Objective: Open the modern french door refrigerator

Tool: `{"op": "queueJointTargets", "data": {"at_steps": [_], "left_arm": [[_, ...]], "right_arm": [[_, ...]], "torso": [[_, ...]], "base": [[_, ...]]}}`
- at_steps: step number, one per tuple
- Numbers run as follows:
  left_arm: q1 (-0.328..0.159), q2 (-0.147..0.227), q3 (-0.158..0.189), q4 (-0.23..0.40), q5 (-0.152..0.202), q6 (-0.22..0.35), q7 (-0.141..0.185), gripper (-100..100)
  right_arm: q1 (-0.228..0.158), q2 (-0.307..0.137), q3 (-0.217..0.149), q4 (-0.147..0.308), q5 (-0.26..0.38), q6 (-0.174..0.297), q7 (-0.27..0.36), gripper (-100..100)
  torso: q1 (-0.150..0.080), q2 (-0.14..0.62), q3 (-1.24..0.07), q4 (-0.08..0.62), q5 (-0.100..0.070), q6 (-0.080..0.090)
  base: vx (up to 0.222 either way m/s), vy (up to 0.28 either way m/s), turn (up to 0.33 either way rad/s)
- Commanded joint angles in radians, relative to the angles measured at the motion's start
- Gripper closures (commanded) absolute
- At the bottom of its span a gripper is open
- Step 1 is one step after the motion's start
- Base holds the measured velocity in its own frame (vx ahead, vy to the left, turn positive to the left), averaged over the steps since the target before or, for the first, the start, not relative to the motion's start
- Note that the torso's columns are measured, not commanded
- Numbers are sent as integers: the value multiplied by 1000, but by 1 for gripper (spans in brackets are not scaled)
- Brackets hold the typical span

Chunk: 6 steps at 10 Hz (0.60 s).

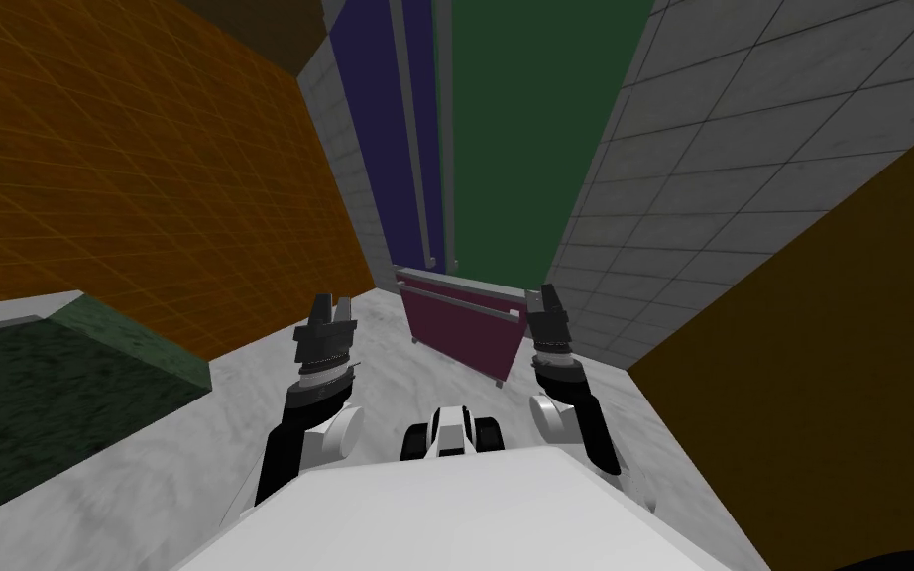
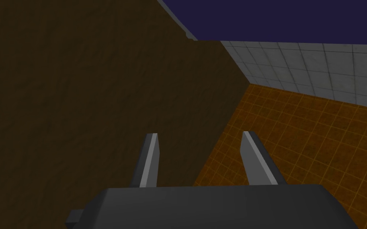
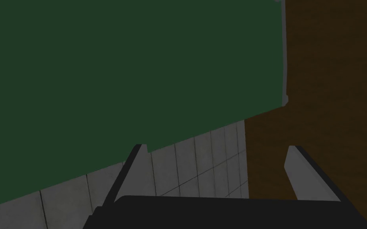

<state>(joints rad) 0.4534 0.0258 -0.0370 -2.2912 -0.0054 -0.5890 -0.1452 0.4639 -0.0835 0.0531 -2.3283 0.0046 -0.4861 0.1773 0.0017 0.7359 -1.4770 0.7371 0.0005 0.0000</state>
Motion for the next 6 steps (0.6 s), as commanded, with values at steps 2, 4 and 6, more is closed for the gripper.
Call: {"op": "queueJointTargets", "data": {"at_steps": [2,4,6], "left_arm": [[0,0,0,0,0,0,0,0],[0,0,0,0,0,0,0,0],[0,0,0,0,0,0,0,0]], "right_arm": [[13,-82,-34,-5,62,0,21,-100],[23,-115,-60,-11,107,1,35,-100],[35,-142,-89,-19,158,1,52,-100]], "torso": [[-1,1,0,1,0,0],[0,2,1,1,0,0],[-2,0,0,0,-1,0]], "base": [[105,87,-60],[121,122,-65],[150,129,-71]]}}
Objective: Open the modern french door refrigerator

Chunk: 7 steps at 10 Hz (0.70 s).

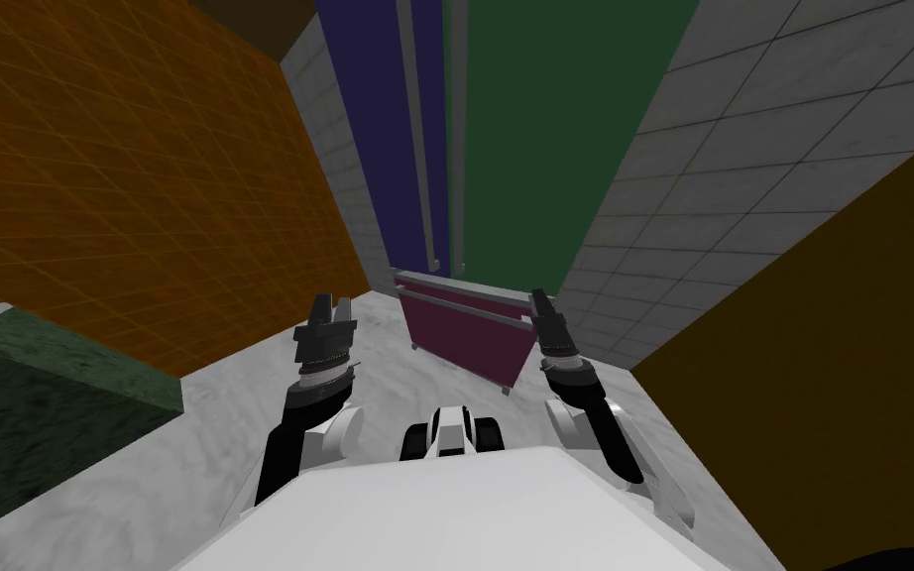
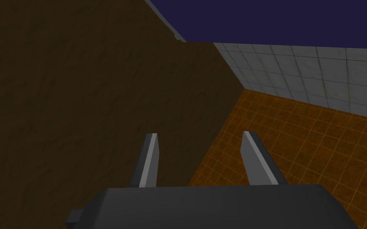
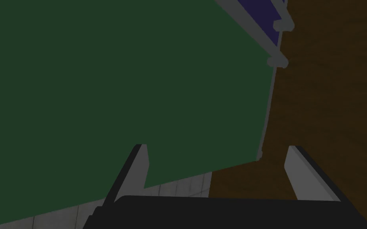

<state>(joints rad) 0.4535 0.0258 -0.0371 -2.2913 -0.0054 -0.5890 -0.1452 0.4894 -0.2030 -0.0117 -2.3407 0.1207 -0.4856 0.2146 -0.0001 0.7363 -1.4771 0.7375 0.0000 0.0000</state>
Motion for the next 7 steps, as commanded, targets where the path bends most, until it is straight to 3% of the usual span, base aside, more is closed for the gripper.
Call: {"op": "queueJointTargets", "data": {"at_steps": [1,7], "left_arm": [[0,0,0,0,0,0,0,0],[0,0,0,0,0,0,0,0]], "right_arm": [[16,-35,-40,-12,70,1,23,-100],[57,-109,-145,-40,250,2,83,-100]], "torso": [[1,1,1,0,0,0],[1,0,0,0,0,0]], "base": [[155,156,-83],[166,161,-92]]}}
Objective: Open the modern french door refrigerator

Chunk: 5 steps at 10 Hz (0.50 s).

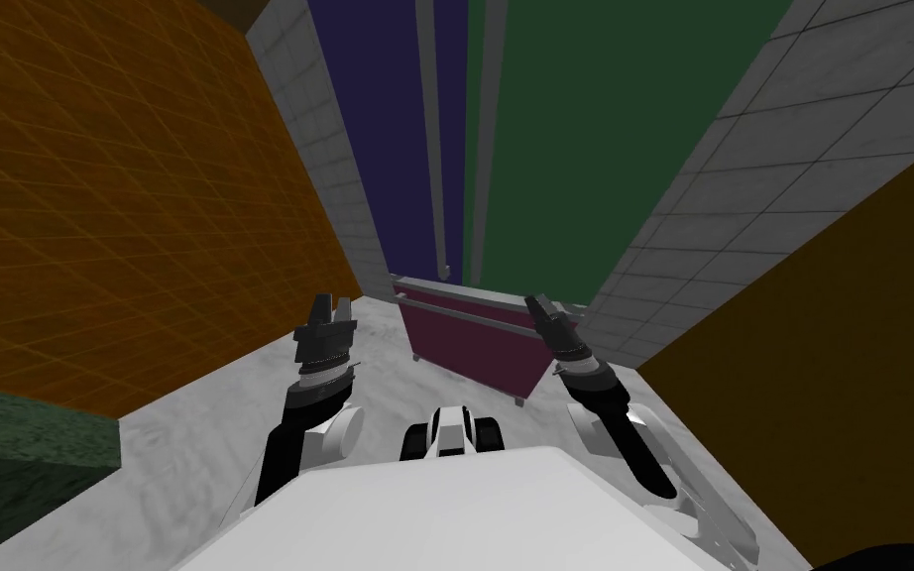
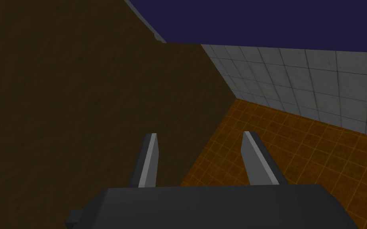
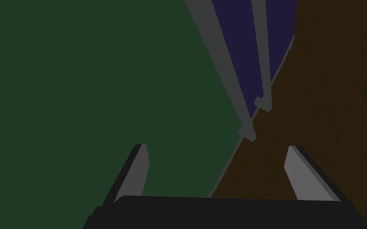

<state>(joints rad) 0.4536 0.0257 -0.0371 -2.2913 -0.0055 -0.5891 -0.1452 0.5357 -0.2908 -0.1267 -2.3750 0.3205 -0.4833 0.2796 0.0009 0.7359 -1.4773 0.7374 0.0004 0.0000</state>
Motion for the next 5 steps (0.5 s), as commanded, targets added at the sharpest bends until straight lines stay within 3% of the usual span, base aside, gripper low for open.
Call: {"op": "queueJointTargets", "data": {"at_steps": [1,2,5], "left_arm": [[0,0,0,0,0,0,0,0],[0,0,0,0,0,0,0,0],[0,0,0,0,0,0,0,0]], "right_arm": [[18,-35,-49,-10,80,1,29,-100],[18,-35,-49,-10,88,1,29,-100],[39,-80,-107,-17,185,3,61,-100]], "torso": [[-1,1,1,0,0,0],[-1,3,2,1,0,0],[0,2,2,1,0,0]], "base": [[168,183,-91],[99,126,-29],[126,150,-91]]}}
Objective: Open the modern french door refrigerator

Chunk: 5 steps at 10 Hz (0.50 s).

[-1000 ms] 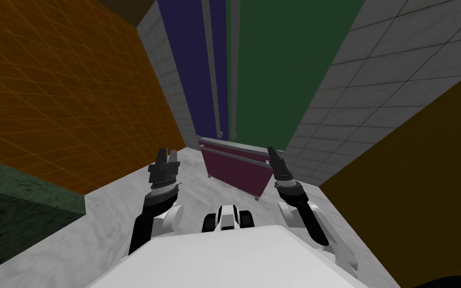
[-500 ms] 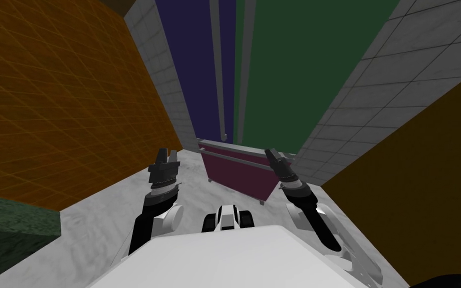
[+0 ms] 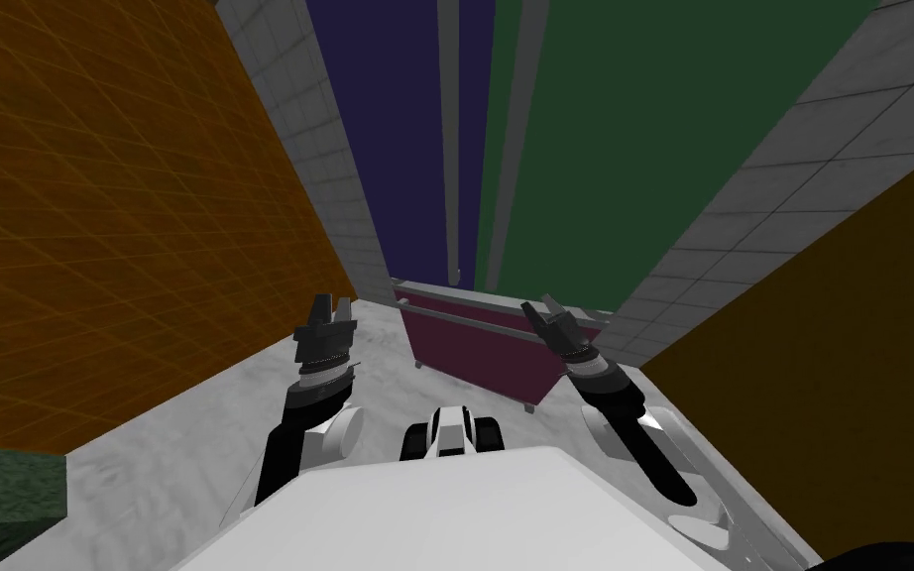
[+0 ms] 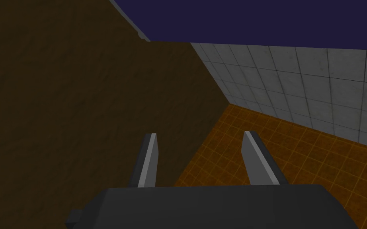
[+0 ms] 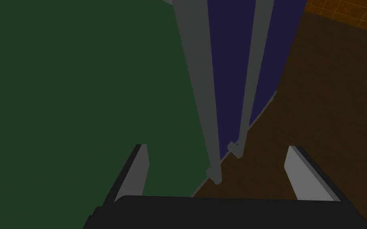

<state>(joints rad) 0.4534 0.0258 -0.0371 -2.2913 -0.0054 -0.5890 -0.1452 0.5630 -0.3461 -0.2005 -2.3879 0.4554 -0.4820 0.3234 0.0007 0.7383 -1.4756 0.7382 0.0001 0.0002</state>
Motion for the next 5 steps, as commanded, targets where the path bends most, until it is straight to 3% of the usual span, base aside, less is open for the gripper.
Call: {"op": "queueJointTargets", "data": {"at_steps": [1,2,5], "left_arm": [[0,0,0,0,0,0,0,0],[0,0,0,0,0,0,0,0],[0,0,0,0,0,0,0,0]], "right_arm": [[19,-40,-52,-6,81,3,28,-100],[19,-40,-52,-6,89,3,28,-100],[39,-93,-111,-6,185,7,60,-100]], "torso": [[2,-4,-2,-1,1,0],[3,-4,-3,-1,1,0],[-3,1,1,0,-1,0]], "base": [[174,216,-97],[118,154,-30],[124,142,-85]]}}
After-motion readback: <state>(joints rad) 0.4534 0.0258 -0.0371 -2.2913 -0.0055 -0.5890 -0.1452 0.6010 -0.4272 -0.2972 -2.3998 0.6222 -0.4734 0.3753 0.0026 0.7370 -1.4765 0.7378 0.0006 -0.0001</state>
